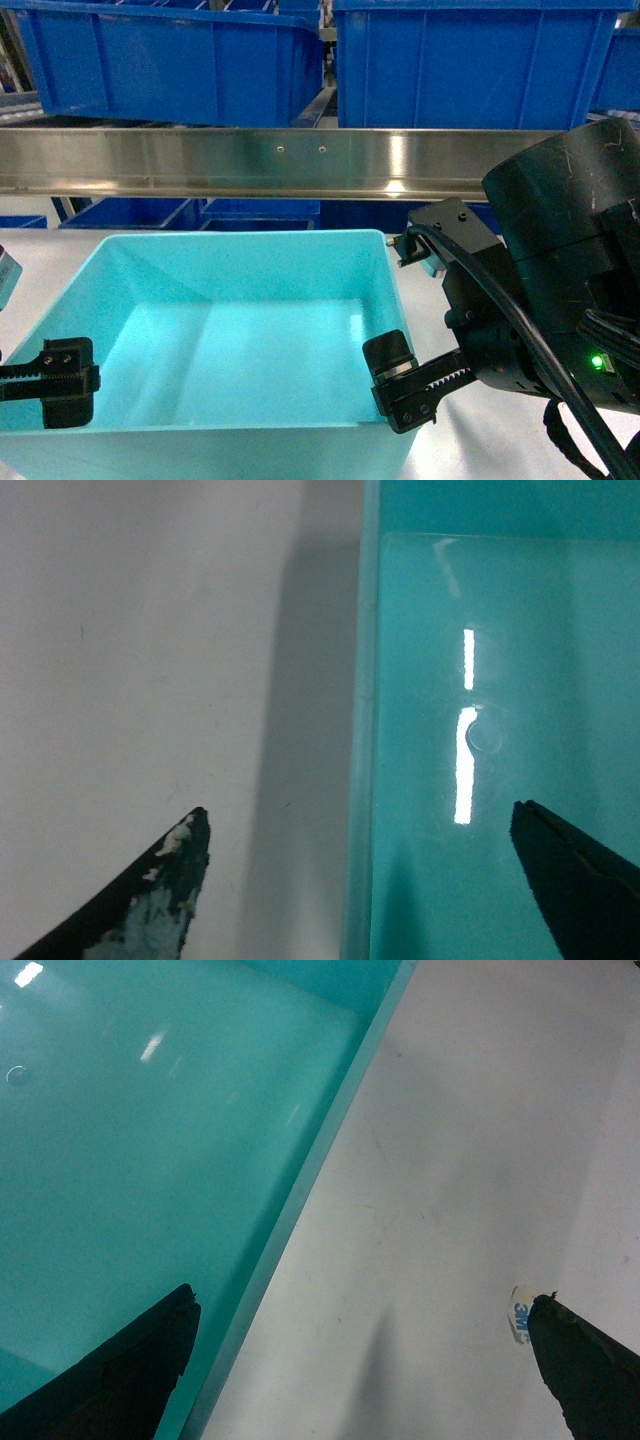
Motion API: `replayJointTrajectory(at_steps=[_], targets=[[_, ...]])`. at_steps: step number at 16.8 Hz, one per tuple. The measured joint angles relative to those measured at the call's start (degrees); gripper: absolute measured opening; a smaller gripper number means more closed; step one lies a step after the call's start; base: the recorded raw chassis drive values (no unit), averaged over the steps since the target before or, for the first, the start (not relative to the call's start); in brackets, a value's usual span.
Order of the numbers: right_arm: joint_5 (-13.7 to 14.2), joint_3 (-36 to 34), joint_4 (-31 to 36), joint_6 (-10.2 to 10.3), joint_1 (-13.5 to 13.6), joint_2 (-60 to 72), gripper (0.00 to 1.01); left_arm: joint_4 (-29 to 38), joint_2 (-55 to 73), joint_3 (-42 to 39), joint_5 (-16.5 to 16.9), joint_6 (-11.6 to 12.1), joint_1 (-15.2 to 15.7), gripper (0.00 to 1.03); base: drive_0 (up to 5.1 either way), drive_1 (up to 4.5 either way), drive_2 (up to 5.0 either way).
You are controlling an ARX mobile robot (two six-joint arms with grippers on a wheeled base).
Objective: Organize blue bins on left shelf correctly
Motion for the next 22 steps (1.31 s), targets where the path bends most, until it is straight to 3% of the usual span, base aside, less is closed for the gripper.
replayJointTrajectory(at_steps=[2,6,9,10,12,14,20,22], targets=[[0.0,0.0,0.0,0.1,0.0,0.0,0.82,0.0,0.0,0.0,0.0,0.2,0.0,0.69,0.0,0.0,0.0],[0.0,0.0,0.0,0.2,0.0,0.0,0.56,0.0,0.0,0.0,0.0,0.3,0.0,0.45,0.0,0.0,0.0],[-1.0,0.0,0.2,0.4,0.2,0.0,0.2,0.0,0.0,0.0,1.9,0.4,-0.5,0.08,0.0,0.0,0.0],[-1.0,0.0,0.2,0.9,0.5,0.0,0.11,0.1,0.0,0.0,2.2,0.1,-0.7,0.02,0.0,0.0,0.0],[-0.6,0.0,0.6,3.7,0.4,0.0,0.03,0.0,0.0,0.0,2.5,-0.8,-0.7,0.02,0.0,0.0,0.0],[-0.8,-0.1,0.7,4.5,0.3,0.0,0.03,-1.2,-0.7,0.0,2.4,-1.0,-1.0,0.02,0.0,0.0,0.0],[-3.0,-2.8,0.6,4.6,-1.9,-10.2,0.03,-8.8,-13.7,0.7,2.7,0.0,-2.8,0.02,0.0,0.0,0.0],[-3.0,-4.6,4.3,4.5,-1.9,-13.4,0.03,-7.9,-16.2,1.1,2.4,0.5,-3.0,0.02,0.0,0.0,0.0]])
